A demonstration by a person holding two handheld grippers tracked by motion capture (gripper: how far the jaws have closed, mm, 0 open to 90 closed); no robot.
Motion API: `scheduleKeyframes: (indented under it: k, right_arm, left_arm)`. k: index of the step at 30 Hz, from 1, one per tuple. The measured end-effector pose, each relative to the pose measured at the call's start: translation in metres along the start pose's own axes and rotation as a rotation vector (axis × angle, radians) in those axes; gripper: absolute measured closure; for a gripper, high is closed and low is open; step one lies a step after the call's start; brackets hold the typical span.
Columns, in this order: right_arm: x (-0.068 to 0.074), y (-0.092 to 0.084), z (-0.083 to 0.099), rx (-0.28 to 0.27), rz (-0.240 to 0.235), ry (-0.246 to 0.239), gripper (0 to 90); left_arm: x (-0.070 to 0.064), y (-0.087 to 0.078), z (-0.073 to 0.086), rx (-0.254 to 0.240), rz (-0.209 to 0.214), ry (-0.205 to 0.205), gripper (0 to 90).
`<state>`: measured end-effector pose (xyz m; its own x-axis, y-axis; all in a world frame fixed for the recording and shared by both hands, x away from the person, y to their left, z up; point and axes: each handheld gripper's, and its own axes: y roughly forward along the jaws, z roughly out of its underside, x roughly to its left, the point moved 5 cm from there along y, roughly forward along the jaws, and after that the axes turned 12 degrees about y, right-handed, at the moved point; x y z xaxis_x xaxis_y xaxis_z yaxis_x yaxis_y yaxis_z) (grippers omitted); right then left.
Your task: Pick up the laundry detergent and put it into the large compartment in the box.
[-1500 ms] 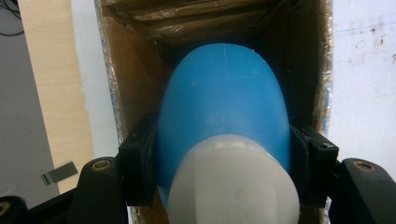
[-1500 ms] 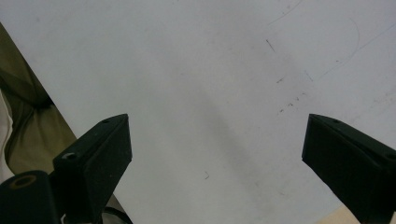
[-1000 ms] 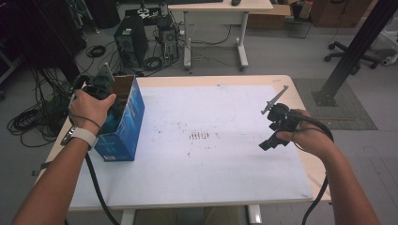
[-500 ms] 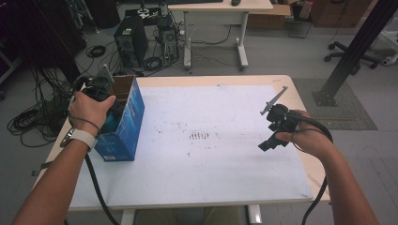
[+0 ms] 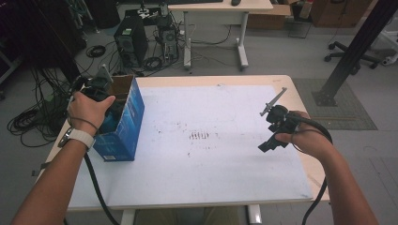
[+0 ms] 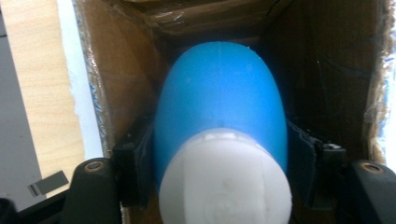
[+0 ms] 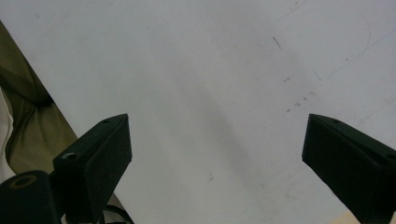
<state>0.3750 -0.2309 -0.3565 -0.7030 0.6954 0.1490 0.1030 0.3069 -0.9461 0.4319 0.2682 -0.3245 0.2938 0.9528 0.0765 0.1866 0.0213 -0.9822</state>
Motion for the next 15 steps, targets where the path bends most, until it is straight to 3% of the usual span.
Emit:
scheduleKeyframes:
  k: [15]
  right_arm:
    - [0.0013,0.0007,-0.0003,0.005,0.001,-0.002,8.5]
  left_arm:
    - [-0.0011,0.0013,-0.0002,0.010,-0.001,0.013,23.7]
